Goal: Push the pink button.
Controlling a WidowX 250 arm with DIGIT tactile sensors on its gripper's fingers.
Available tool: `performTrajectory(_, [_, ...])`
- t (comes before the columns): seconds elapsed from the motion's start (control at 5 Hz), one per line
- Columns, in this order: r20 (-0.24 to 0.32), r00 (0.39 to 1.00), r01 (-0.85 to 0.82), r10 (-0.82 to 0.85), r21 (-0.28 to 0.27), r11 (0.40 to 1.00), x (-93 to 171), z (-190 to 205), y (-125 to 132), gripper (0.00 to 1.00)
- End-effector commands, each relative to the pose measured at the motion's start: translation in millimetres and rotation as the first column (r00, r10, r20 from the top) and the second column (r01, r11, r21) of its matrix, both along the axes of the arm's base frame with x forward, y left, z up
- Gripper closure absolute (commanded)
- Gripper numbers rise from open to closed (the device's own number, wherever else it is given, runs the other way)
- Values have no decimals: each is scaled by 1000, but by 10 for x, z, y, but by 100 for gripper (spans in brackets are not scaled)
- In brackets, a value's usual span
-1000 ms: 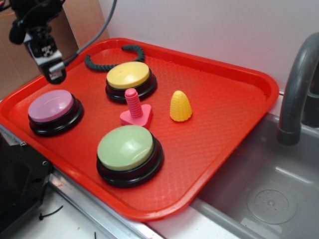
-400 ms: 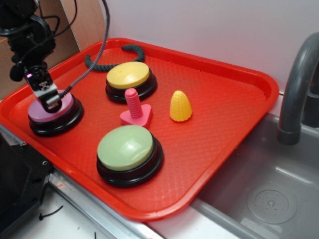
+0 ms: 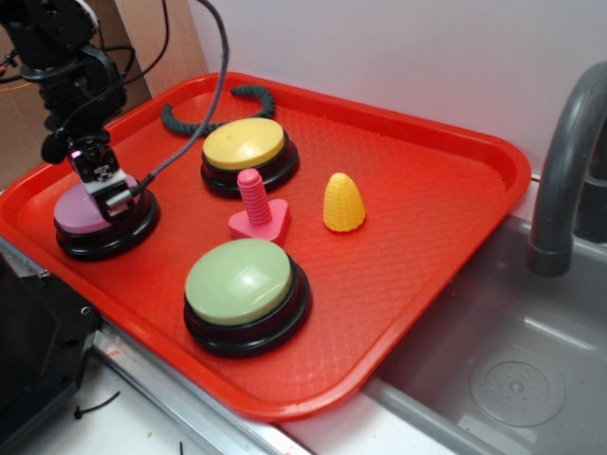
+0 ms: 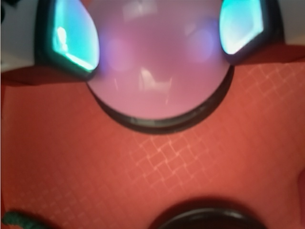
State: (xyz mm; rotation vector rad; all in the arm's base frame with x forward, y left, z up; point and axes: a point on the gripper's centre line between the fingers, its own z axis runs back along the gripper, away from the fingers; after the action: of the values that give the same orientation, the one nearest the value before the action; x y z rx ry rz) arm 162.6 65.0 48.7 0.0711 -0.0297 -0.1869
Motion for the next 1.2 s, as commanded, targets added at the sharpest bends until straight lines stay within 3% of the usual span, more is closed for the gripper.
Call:
performTrajectory(0.0, [-57, 998, -31, 34, 38, 999, 3, 47, 40, 0])
performTrajectory(0.4, [-62, 992, -107, 110, 64, 992, 125, 480, -5, 0])
performTrajectory(0.8, [-15, 989, -149, 149, 40, 988, 88, 691, -5, 0])
performTrajectory(1.0, [-23, 987, -161, 162, 30, 986, 65, 716, 21, 0])
